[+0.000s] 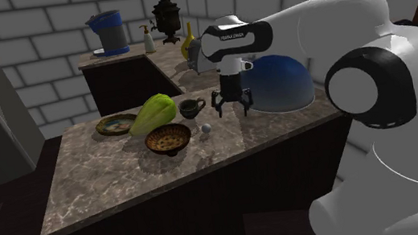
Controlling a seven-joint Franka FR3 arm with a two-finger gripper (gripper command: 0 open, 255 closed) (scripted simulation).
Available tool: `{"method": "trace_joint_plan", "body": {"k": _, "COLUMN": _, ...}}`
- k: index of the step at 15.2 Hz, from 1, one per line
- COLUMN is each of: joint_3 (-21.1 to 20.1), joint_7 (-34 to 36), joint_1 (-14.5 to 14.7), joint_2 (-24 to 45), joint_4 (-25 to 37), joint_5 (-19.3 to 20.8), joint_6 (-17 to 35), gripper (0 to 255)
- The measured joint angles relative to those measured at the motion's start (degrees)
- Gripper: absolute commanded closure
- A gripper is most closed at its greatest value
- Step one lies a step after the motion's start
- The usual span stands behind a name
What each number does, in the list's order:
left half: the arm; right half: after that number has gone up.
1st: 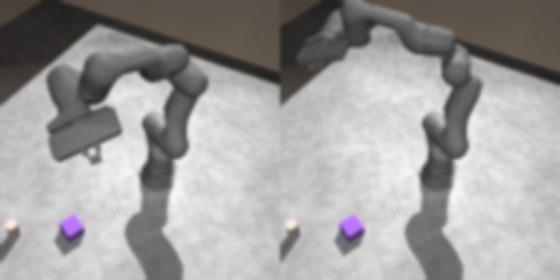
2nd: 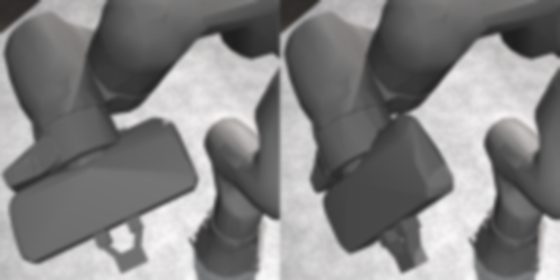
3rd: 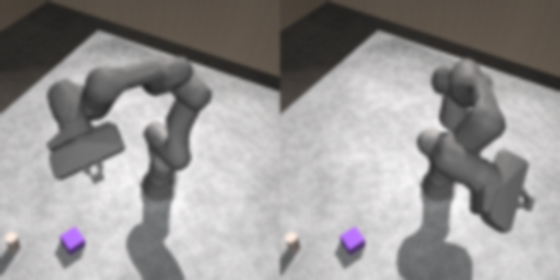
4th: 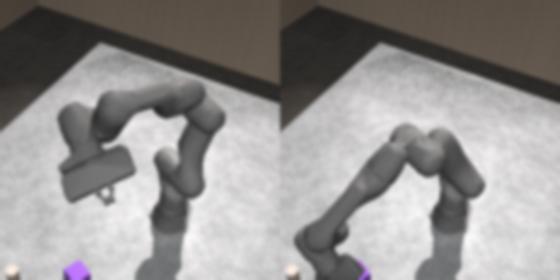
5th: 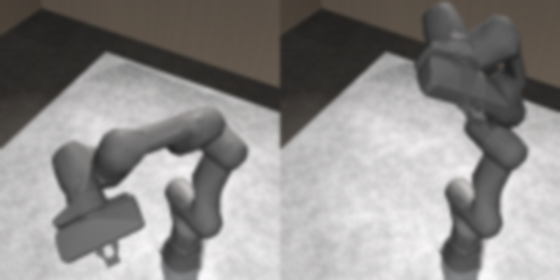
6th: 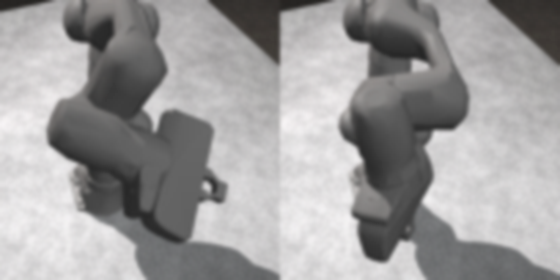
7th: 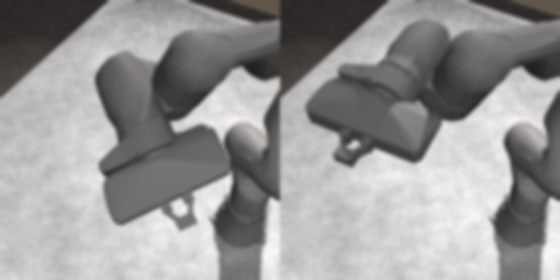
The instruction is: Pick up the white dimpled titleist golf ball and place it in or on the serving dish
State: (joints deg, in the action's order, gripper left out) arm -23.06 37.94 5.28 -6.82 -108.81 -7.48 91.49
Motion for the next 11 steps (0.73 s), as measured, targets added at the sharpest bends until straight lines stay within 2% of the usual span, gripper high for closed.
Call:
{"method": "trace_joint_plan", "body": {"k": 4, "joint_3": -3.4, "joint_7": 7.4, "joint_1": 2.7, "joint_2": 11.2, "joint_4": 10.9, "joint_5": 3.7, "joint_6": -2.0, "gripper": 0}}
{"method": "trace_joint_plan", "body": {"k": 9, "joint_3": -5.0, "joint_7": 14.2, "joint_1": 7.2, "joint_2": 23.4, "joint_4": 23.7, "joint_5": 8.3, "joint_6": -5.9, "gripper": 0}}
{"method": "trace_joint_plan", "body": {"k": 11, "joint_3": -5.1, "joint_7": 14.8, "joint_1": 7.6, "joint_2": 24.1, "joint_4": 23.2, "joint_5": 8.5, "joint_6": -5.0, "gripper": 0}}
